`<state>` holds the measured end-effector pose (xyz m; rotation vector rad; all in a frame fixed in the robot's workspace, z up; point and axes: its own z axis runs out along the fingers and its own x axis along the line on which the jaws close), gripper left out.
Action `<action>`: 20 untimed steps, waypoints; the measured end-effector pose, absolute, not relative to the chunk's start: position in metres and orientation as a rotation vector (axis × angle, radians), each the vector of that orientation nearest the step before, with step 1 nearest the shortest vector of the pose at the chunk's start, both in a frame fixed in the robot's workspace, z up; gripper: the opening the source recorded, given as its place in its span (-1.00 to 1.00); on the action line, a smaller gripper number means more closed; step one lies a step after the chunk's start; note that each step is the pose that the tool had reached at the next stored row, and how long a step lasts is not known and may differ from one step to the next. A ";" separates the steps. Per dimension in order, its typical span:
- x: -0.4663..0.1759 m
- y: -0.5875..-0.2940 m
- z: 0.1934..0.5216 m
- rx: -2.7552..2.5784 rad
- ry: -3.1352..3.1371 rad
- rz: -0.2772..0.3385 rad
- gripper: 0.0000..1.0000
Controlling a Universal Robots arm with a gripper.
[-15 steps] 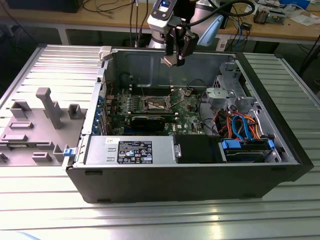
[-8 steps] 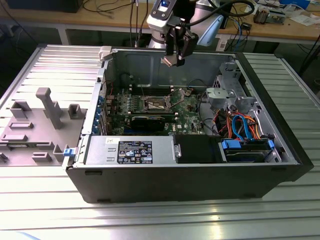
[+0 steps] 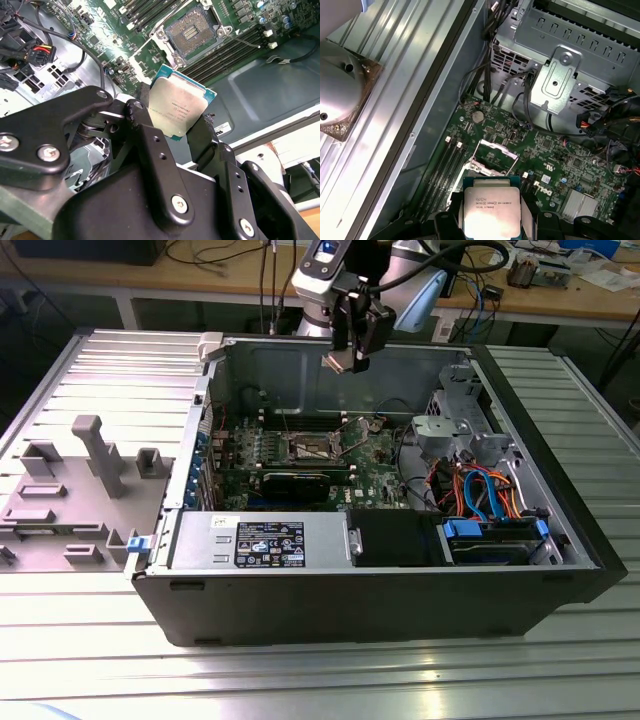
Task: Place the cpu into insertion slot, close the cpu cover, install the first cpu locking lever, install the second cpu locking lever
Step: 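Place the cpu into insertion slot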
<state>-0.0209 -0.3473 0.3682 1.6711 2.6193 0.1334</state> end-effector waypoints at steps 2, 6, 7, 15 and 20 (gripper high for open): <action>-0.021 -0.347 0.368 1.680 2.614 0.133 0.08; -0.021 -0.347 0.368 1.692 2.605 0.133 0.08; -0.021 -0.347 0.368 1.698 2.601 0.133 0.08; -0.021 -0.347 0.368 1.725 2.582 0.132 0.08; -0.021 -0.347 0.368 1.739 2.572 0.132 0.08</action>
